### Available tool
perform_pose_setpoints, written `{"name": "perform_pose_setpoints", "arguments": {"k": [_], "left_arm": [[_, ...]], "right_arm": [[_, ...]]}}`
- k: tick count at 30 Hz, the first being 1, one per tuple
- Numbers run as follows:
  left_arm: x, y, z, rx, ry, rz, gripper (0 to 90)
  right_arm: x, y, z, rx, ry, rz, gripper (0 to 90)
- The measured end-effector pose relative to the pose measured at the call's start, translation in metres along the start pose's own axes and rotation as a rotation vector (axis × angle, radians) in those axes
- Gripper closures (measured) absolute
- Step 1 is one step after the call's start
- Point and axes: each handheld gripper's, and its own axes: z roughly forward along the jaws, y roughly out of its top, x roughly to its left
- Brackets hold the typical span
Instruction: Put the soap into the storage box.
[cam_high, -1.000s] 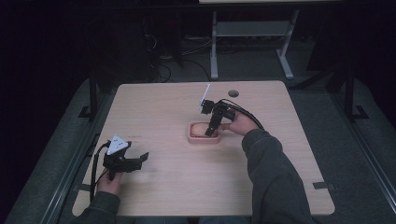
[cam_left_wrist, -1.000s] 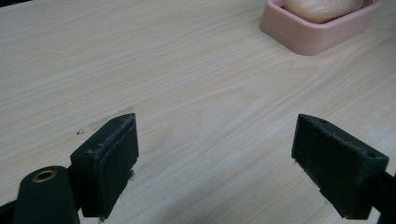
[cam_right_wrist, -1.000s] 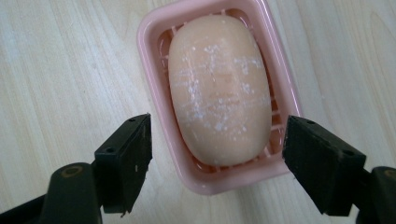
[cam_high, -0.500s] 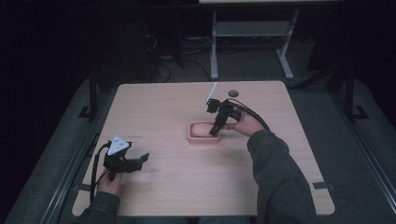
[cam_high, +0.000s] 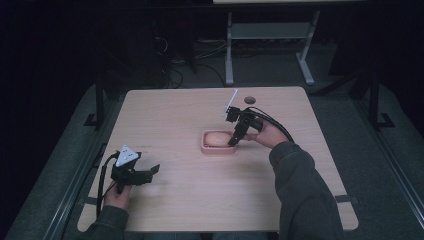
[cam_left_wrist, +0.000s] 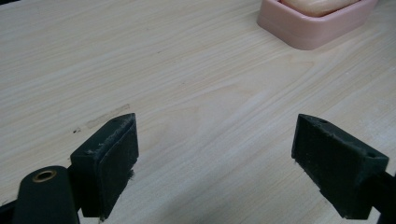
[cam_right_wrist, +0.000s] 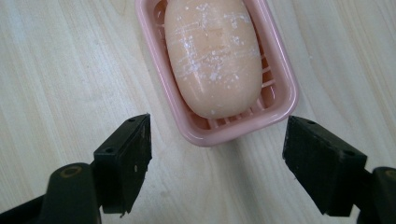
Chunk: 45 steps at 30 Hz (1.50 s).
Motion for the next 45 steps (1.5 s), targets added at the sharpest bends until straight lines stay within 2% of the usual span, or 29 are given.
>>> {"name": "perform_pose_setpoints", "arguments": {"k": [4,30,45], "left_arm": [[0.0,0.0,0.0,0.0,0.0,0.0,14.3],[-0.002,0.0,0.001,0.019,-0.009,0.023,14.3],[-0.003,-0.001,0.001,0.026,-0.011,0.027,14.3]], "right_arm": [[0.0,-0.002,-0.001,0.012,-0.002,0.002,23.0],[0.003,-0.033,-0.011,-0.012,-0.008,0.044,22.7],[0.005,-0.05,-0.015,-0.002,-0.01,0.069,22.1]]}}
